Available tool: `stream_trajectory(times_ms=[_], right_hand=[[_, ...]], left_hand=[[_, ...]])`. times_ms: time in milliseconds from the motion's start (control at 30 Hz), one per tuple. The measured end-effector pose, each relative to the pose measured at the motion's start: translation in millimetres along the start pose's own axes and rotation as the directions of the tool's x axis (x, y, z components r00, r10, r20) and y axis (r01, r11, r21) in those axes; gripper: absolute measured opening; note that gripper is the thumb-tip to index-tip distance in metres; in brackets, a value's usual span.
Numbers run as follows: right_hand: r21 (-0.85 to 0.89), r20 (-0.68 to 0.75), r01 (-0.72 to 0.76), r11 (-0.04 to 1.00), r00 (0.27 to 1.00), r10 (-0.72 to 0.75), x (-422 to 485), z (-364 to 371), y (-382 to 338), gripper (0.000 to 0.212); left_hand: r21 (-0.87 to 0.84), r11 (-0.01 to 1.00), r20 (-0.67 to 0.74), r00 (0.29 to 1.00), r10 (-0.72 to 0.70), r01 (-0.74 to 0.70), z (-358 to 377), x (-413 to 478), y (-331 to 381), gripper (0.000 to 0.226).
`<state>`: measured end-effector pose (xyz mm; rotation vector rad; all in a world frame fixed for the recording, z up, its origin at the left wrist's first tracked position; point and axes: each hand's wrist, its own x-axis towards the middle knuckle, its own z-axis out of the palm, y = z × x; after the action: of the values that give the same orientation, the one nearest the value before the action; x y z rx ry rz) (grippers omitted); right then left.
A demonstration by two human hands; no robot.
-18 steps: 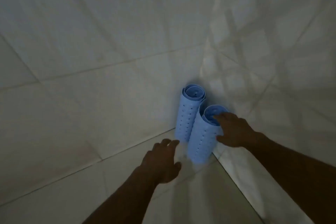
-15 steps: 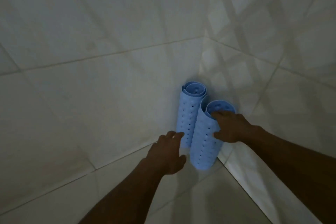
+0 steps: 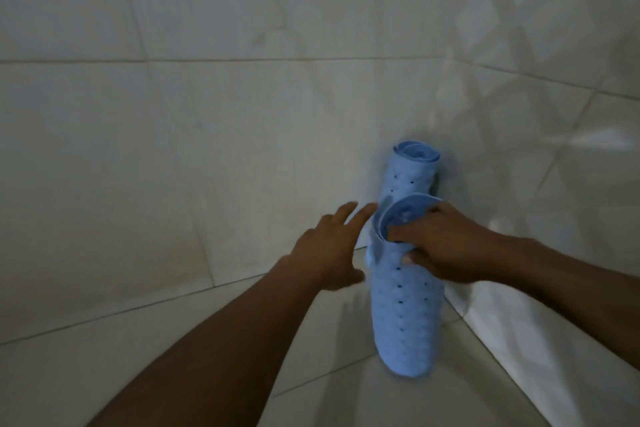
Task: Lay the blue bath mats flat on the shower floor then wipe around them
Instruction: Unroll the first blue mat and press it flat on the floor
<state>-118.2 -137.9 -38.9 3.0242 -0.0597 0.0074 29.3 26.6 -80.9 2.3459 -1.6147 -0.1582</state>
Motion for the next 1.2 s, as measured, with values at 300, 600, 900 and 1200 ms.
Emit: stream_trajectory(times_ms=[300, 600, 900, 1200], right_hand=[[0.389, 0.142, 0.064, 0.919, 0.982, -0.128, 55, 2, -110, 0.02], [0.465, 0.106, -0.066, 0.883, 0.994, 0.019, 86, 80, -161, 0.05], [0.58, 0.249, -0.18, 0.794, 0.968, 0.037, 86, 137, -156, 0.056], [0.389, 0.243, -0.161, 0.907, 0.968, 0.068, 113, 149, -187, 0.043]], left_hand=[[-0.036, 0.946, 0.111, 0.942, -0.317, 0.322, -36, -127, -85, 0.064], [0.055, 0.869, -0.011, 0.871, -0.491, 0.491, 3, -202, -133, 0.05], [0.213, 0.876, 0.025, 0.894, -0.447, 0.432, 35, -212, -154, 0.039], [0.157, 0.854, 0.088, 0.855, -0.512, 0.496, 70, -220, -182, 0.024]])
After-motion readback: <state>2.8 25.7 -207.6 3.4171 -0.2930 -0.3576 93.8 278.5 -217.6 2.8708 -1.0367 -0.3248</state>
